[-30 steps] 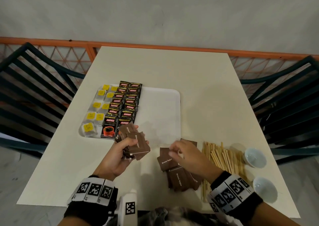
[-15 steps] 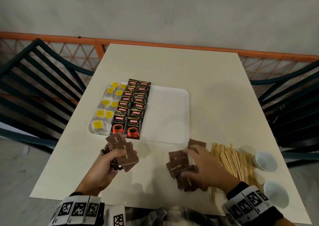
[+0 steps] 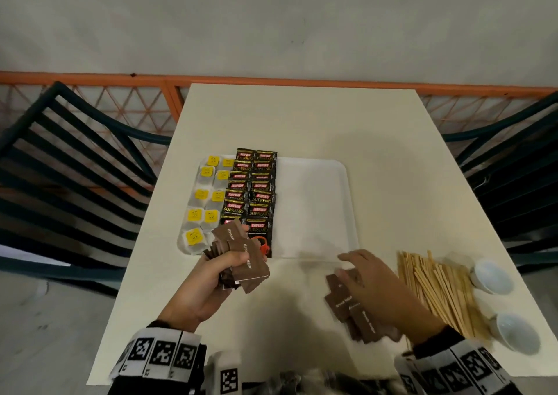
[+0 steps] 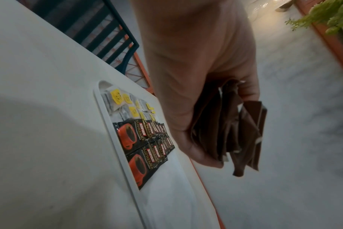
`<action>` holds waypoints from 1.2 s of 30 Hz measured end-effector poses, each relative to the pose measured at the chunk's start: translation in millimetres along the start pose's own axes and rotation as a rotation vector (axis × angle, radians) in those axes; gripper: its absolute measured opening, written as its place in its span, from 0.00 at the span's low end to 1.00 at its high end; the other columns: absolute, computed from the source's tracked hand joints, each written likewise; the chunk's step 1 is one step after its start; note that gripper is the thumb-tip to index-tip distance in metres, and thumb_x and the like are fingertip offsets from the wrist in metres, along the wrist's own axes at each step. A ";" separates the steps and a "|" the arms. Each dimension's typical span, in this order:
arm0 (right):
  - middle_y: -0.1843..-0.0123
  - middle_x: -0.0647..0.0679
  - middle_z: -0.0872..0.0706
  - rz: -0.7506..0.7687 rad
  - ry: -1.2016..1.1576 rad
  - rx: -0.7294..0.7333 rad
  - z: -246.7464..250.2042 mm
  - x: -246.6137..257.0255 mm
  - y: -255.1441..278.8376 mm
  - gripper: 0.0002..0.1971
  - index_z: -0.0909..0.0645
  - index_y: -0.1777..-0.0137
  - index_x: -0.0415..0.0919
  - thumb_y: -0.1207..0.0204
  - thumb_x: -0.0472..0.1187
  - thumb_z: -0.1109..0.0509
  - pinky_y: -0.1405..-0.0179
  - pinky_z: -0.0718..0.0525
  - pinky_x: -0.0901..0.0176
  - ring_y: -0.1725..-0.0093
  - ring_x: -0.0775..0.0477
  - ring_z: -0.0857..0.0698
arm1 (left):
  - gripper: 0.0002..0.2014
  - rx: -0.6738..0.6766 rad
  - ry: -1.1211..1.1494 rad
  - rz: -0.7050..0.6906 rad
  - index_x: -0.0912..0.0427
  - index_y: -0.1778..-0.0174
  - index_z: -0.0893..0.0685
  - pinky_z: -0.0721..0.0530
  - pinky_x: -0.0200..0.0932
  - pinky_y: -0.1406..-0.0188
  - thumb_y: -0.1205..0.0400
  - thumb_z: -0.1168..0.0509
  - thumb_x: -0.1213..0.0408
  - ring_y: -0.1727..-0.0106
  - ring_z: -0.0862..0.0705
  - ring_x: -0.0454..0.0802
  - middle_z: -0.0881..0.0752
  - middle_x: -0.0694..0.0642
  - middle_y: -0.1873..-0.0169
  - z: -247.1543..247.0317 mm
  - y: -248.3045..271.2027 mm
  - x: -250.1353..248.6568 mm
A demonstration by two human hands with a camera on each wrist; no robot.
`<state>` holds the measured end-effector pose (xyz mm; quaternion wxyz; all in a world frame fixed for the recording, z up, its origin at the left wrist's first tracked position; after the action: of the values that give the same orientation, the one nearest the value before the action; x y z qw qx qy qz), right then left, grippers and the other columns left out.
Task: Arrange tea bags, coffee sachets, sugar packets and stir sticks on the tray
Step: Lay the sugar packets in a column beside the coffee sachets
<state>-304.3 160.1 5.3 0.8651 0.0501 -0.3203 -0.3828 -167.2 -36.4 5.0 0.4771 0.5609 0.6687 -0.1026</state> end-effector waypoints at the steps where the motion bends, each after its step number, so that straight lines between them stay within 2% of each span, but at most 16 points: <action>1: 0.36 0.57 0.23 0.032 -0.108 -0.018 3.1 24.8 -2.6 0.19 0.26 0.32 0.50 0.19 0.54 0.42 0.39 0.27 0.70 0.39 0.59 0.23 | 0.24 0.005 -0.003 0.004 0.55 0.42 0.18 0.12 0.47 0.61 0.35 0.33 0.72 0.54 0.11 0.58 0.10 0.59 0.53 1.1 -2.7 -3.1; 4: 0.47 0.55 0.15 0.090 -0.331 0.002 -0.2 86.4 -14.2 0.13 0.21 0.42 0.51 0.23 0.54 0.35 0.52 0.20 0.71 0.51 0.59 0.17 | 0.26 0.019 -0.015 0.003 0.54 0.45 0.16 0.14 0.45 0.66 0.41 0.27 0.67 0.55 0.11 0.58 0.11 0.60 0.53 2.9 -9.0 -12.3; 8: 0.53 0.47 0.13 0.096 -0.500 0.032 -21.2 129.0 -31.4 0.13 0.24 0.52 0.50 0.30 0.52 0.26 0.60 0.19 0.64 0.59 0.52 0.16 | 0.29 0.051 -0.022 0.022 0.56 0.40 0.18 0.15 0.52 0.57 0.40 0.24 0.66 0.50 0.14 0.62 0.13 0.65 0.51 7.0 -11.5 -19.0; 11: 0.57 0.45 0.15 0.073 -0.618 0.027 -31.0 135.5 -40.4 0.13 0.28 0.57 0.51 0.31 0.48 0.24 0.64 0.18 0.62 0.63 0.53 0.17 | 0.41 0.072 -0.012 0.042 0.60 0.33 0.22 0.13 0.55 0.51 0.44 0.17 0.60 0.41 0.16 0.68 0.15 0.71 0.44 11.7 -13.2 -20.2; 14: 0.59 0.50 0.17 0.040 -0.723 0.038 -34.6 132.4 -43.9 0.10 0.28 0.56 0.47 0.27 0.43 0.27 0.66 0.16 0.66 0.60 0.50 0.15 | 0.42 0.093 0.026 0.049 0.54 0.34 0.20 0.14 0.55 0.49 0.47 0.16 0.56 0.41 0.15 0.63 0.14 0.66 0.42 12.8 -14.1 -19.6; 17: 0.59 0.49 0.17 0.007 -0.822 0.035 -34.3 126.9 -45.1 0.07 0.26 0.56 0.44 0.26 0.40 0.28 0.66 0.18 0.66 0.60 0.50 0.16 | 0.47 0.117 0.079 0.070 0.56 0.31 0.23 0.15 0.55 0.47 0.48 0.15 0.56 0.42 0.15 0.61 0.14 0.65 0.41 10.5 -15.7 -15.4; 21: 0.56 0.43 0.16 -0.019 -0.937 0.002 -26.4 113.6 -51.0 0.04 0.24 0.56 0.41 0.24 0.37 0.31 0.61 0.16 0.64 0.62 0.52 0.17 | 0.49 0.127 0.098 0.077 0.60 0.31 0.24 0.12 0.49 0.55 0.51 0.15 0.59 0.46 0.12 0.58 0.12 0.63 0.45 4.0 -21.5 -11.0; 23: 0.58 0.44 0.15 -0.024 -1.062 -0.015 -19.9 105.7 -56.8 0.04 0.24 0.56 0.40 0.24 0.34 0.32 0.57 0.14 0.57 0.62 0.51 0.16 | 0.45 0.106 0.119 0.063 0.61 0.34 0.21 0.12 0.48 0.55 0.51 0.16 0.63 0.47 0.12 0.58 0.12 0.64 0.46 3.1 -26.3 -8.3; 24: 0.58 0.44 0.15 -0.031 -1.112 -0.022 -16.3 101.4 -60.4 0.04 0.25 0.57 0.40 0.24 0.33 0.32 0.57 0.14 0.56 0.62 0.50 0.15 | 0.39 0.093 0.132 0.057 0.62 0.37 0.18 0.12 0.48 0.56 0.48 0.18 0.66 0.48 0.12 0.58 0.11 0.64 0.47 2.9 -28.7 -7.2; 26: 0.58 0.43 0.14 -0.045 -1.173 -0.034 -7.5 92.7 -69.5 0.05 0.24 0.57 0.40 0.23 0.31 0.33 0.59 0.13 0.57 0.62 0.49 0.14 | 0.25 0.043 0.136 0.041 0.61 0.43 0.15 0.12 0.45 0.61 0.39 0.27 0.75 0.55 0.10 0.54 0.09 0.60 0.55 4.6 -33.6 -7.8; 28: 0.56 0.40 0.14 -0.061 -1.191 -0.050 1.5 82.0 -81.6 0.04 0.23 0.56 0.41 0.22 0.31 0.34 0.61 0.13 0.56 0.61 0.47 0.13 | 0.20 -0.015 0.102 0.035 0.58 0.44 0.18 0.12 0.41 0.65 0.32 0.36 0.76 0.61 0.10 0.50 0.09 0.56 0.61 9.6 -39.8 -9.6; 32: 0.50 0.38 0.17 -0.135 -1.197 -0.088 11.8 52.6 -116.7 0.06 0.23 0.49 0.39 0.20 0.30 0.38 0.62 0.11 0.56 0.58 0.43 0.14 | 0.21 -0.089 0.059 -0.004 0.48 0.43 0.17 0.13 0.41 0.65 0.30 0.38 0.72 0.57 0.11 0.49 0.09 0.53 0.56 22.3 -54.5 -19.3; 36: 0.56 0.40 0.18 -0.192 -1.201 -0.083 14.6 31.2 -160.1 0.08 0.23 0.50 0.34 0.23 0.23 0.38 0.60 0.11 0.64 0.59 0.47 0.16 | 0.19 -0.173 0.045 -0.026 0.45 0.47 0.16 0.14 0.38 0.64 0.22 0.42 0.75 0.59 0.11 0.43 0.09 0.47 0.60 39.8 -69.0 -29.7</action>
<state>-398.2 28.3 -20.2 0.4959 -0.1798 -0.7311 -0.4328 -207.4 -106.7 -20.9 0.5071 0.5111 0.6930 -0.0381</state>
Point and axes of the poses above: each hand's wrist, its own y-axis away from the middle knuckle, its own z-axis out of the back of the hand, x = y × z, the point moved 8 cm from there along -y, towards the middle knuckle
